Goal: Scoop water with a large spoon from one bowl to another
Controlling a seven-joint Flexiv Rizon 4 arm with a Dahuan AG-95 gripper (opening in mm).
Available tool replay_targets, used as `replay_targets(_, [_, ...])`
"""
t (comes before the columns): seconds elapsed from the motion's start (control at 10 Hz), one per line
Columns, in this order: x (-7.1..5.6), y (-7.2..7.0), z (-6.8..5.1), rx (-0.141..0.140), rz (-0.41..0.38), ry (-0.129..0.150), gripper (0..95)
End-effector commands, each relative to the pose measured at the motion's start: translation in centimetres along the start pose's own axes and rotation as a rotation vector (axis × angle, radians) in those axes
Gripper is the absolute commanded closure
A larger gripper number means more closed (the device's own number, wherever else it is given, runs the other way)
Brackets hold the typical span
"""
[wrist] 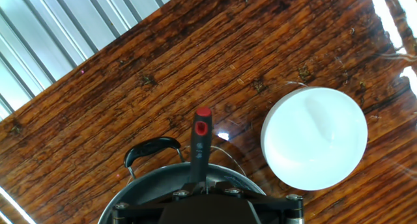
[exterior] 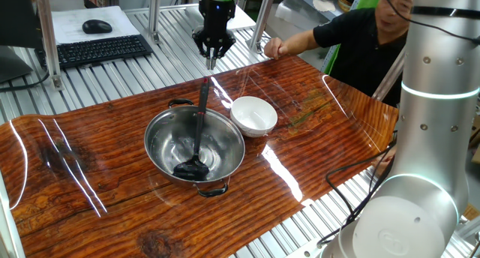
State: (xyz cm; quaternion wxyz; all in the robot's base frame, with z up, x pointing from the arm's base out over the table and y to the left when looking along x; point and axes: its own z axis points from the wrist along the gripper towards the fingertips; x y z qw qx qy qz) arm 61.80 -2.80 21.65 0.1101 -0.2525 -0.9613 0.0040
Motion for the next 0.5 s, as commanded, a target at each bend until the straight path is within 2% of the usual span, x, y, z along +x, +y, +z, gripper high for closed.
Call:
replay_targets(0.1, [-0.08, -0.08, -0.03, 0.0, -0.015, 0.001, 95.0])
replay_targets(0.2, [-0.33, -0.22, 0.06, 0.003, -0.037, -0.004, 95.0])
replay_targets(0.5, [-0.37, -0.27, 0.14, 0.007, -0.018, -0.003, 95.0])
